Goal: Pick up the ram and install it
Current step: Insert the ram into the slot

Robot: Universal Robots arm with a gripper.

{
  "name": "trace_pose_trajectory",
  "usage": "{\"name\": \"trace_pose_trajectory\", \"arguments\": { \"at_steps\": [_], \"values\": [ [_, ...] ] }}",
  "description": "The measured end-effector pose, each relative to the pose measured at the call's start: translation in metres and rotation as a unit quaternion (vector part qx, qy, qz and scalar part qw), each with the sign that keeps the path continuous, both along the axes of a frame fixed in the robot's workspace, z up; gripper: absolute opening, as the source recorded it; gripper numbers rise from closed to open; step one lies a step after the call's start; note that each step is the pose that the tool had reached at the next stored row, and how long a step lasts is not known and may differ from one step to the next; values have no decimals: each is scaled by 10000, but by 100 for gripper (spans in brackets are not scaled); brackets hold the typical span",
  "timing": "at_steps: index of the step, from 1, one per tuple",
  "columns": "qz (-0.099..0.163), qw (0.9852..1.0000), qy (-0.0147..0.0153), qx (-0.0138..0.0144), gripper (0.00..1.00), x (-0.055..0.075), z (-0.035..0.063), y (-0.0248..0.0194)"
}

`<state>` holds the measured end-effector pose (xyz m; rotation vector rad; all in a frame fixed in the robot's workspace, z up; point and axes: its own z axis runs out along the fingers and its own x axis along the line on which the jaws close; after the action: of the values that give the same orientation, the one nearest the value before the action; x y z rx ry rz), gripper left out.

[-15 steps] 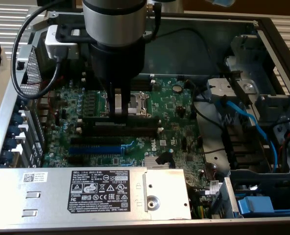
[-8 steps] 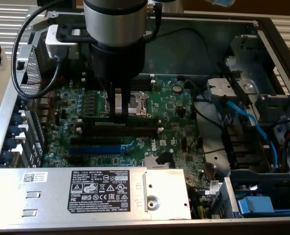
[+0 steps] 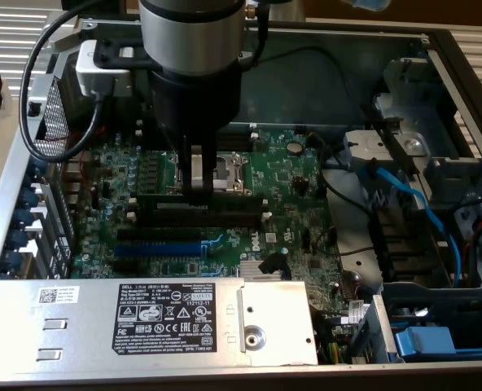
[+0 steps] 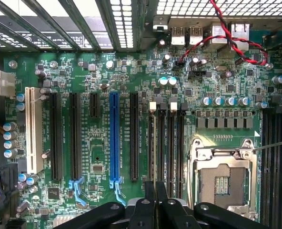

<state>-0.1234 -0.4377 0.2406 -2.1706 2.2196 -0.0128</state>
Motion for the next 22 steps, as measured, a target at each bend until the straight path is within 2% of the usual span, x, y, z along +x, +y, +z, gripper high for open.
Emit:
{"name": "trace_pose_trajectory", "arguments": {
  "at_steps": [22],
  "values": [
    [16, 10000, 1, -18, 12, 10, -18, 14]
  ]
}}
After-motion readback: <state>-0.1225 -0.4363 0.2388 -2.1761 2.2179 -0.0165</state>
